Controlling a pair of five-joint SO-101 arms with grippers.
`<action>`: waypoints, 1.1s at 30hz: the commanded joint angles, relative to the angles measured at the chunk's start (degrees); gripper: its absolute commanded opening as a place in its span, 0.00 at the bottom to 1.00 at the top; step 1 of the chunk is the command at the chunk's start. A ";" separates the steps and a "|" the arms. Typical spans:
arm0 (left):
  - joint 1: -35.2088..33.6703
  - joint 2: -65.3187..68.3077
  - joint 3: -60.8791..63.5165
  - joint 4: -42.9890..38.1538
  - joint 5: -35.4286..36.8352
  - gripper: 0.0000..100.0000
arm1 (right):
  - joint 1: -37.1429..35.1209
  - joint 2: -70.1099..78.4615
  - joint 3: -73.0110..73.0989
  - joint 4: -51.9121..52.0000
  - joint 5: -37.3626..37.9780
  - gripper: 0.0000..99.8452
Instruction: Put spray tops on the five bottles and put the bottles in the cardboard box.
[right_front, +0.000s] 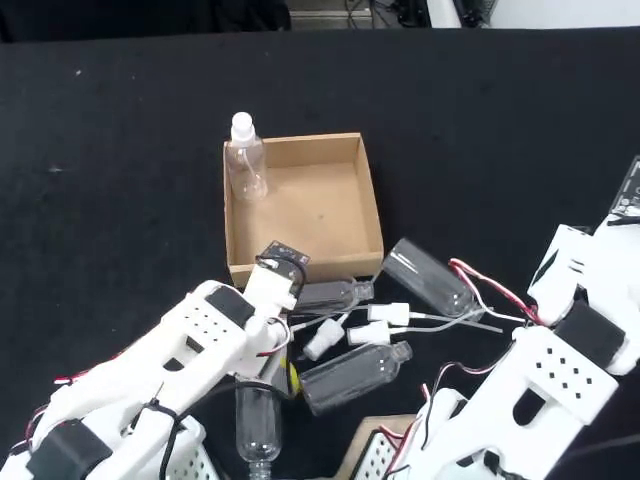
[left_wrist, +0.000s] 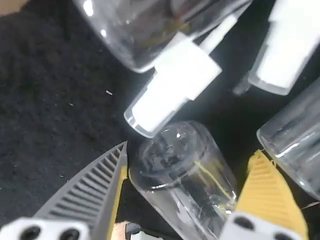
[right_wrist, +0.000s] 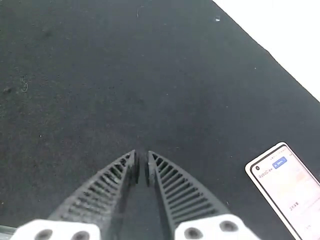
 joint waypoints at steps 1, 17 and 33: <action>-2.59 -1.76 0.04 -0.62 0.18 0.31 | -0.26 0.04 -0.40 -0.35 0.44 0.02; -7.34 -1.76 3.47 -0.62 0.18 0.09 | -0.35 0.04 -0.40 -2.46 0.09 0.02; -20.18 -1.85 -16.04 22.51 -3.60 0.40 | -0.70 0.04 -0.40 -2.37 -0.09 0.02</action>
